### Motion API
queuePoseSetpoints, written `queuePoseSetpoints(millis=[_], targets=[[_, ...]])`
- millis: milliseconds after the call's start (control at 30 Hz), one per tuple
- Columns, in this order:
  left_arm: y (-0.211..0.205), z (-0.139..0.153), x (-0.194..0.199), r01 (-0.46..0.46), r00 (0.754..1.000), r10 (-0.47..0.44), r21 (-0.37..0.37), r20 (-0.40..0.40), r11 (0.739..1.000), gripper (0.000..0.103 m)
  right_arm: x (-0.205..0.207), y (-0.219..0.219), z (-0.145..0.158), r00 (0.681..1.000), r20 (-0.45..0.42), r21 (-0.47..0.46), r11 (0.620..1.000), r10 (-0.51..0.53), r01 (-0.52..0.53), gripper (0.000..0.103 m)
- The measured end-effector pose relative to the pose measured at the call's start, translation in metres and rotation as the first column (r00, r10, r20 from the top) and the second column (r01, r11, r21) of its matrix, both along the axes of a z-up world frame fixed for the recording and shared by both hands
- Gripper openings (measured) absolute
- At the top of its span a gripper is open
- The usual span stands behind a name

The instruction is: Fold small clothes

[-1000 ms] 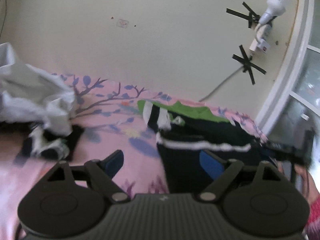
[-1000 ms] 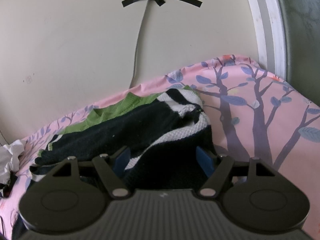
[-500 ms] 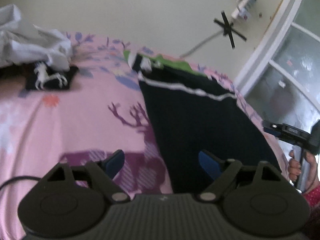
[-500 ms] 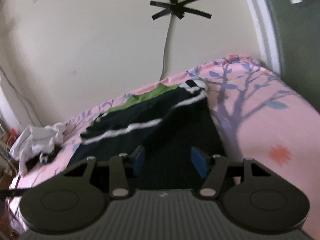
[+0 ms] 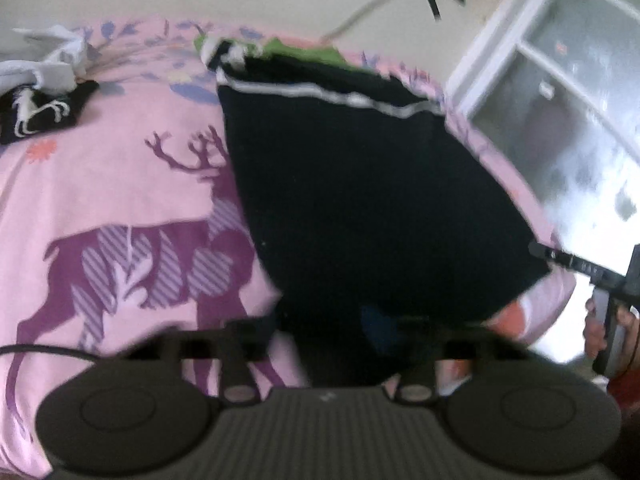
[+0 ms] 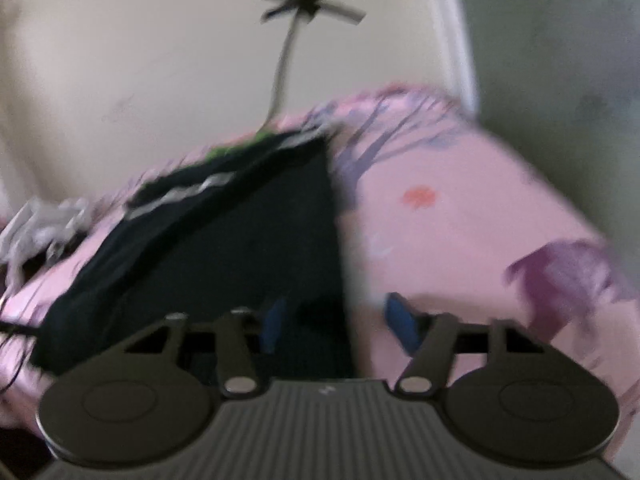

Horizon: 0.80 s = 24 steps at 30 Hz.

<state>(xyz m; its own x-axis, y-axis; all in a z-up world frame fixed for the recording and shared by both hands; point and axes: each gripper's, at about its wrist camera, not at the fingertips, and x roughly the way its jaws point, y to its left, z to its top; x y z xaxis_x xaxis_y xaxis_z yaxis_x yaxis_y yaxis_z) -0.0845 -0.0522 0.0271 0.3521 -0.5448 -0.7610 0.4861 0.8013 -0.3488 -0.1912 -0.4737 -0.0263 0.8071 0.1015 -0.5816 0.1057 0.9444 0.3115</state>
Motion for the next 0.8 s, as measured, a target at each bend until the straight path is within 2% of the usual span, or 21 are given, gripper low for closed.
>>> queuePoseSetpoints(millis=[33,100,200,367,500,600,633,667,700,733,767,800], targets=[[0.001,0.000,-0.001,0.000,1.000,-0.001,-0.014,-0.019,1.000,0.013,-0.001,0.006,0.002,0.999,-0.003,-0.003,0.999,0.034,-0.034,0.014],[0.005,0.008,-0.007,-0.005,1.000,0.006,-0.037,0.003,0.999,0.013,-0.007,0.006,0.010,0.998,0.022,0.050,0.997,0.066,-0.067,0.010],[0.015,0.031,-0.015,0.002,0.998,0.004,-0.104,0.059,0.995,0.013,-0.020,-0.008,0.034,0.990,0.124,0.125,0.989,0.060,-0.075,0.008],[0.023,0.052,0.001,-0.010,0.999,0.019,-0.204,0.044,0.979,0.013,-0.015,-0.033,0.067,0.969,0.247,0.219,0.973,0.015,-0.070,0.008],[0.030,0.065,0.037,-0.085,0.996,0.079,-0.323,-0.030,0.943,0.013,0.030,-0.041,0.087,0.958,0.285,0.224,0.973,-0.004,-0.063,0.008],[0.029,0.078,0.076,-0.159,0.987,0.145,-0.370,-0.066,0.915,0.014,0.089,-0.046,0.099,0.959,0.282,0.215,0.975,-0.013,-0.050,0.008],[0.025,0.081,0.096,-0.208,0.978,0.189,-0.366,-0.087,0.907,0.017,0.115,-0.046,0.101,0.963,0.267,0.223,0.974,-0.030,-0.031,0.008],[0.020,0.082,0.114,-0.256,0.967,0.235,-0.356,-0.101,0.899,0.027,0.142,-0.046,0.102,0.967,0.247,0.226,0.974,-0.070,0.013,0.008],[0.013,0.082,0.134,-0.304,0.952,0.292,-0.323,-0.089,0.896,0.036,0.168,-0.044,0.099,0.968,0.224,0.205,0.976,-0.115,0.069,0.016],[0.007,0.081,0.149,-0.335,0.941,0.332,-0.285,-0.059,0.898,0.052,0.192,-0.043,0.093,0.967,0.197,0.154,0.979,-0.159,0.130,0.041],[0.001,0.077,0.163,-0.380,0.923,0.383,-0.228,-0.033,0.897,0.054,0.210,-0.041,0.087,0.968,0.161,0.089,0.980,-0.192,0.179,0.053],[0.002,0.071,0.170,-0.428,0.903,0.426,-0.186,-0.053,0.884,0.054,0.220,-0.040,0.080,0.969,0.133,0.049,0.978,-0.210,0.205,0.051]])
